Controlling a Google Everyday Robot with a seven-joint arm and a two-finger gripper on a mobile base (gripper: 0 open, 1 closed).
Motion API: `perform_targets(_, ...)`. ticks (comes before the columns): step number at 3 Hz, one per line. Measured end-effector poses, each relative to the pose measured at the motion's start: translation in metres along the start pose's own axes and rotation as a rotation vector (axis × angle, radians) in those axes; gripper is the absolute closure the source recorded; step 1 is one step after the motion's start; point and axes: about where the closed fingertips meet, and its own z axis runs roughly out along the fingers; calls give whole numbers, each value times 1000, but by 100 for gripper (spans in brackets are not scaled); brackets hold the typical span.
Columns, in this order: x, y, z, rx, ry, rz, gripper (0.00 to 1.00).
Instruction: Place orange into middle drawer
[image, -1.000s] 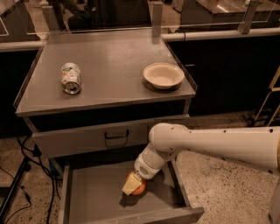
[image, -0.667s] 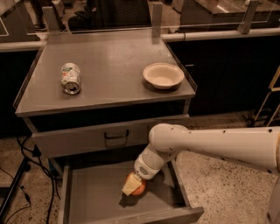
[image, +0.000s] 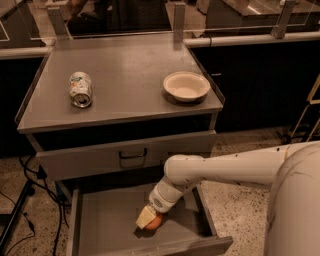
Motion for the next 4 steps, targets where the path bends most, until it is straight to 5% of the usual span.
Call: perform_targets(4, 8, -56, 78, 7, 26, 124, 100)
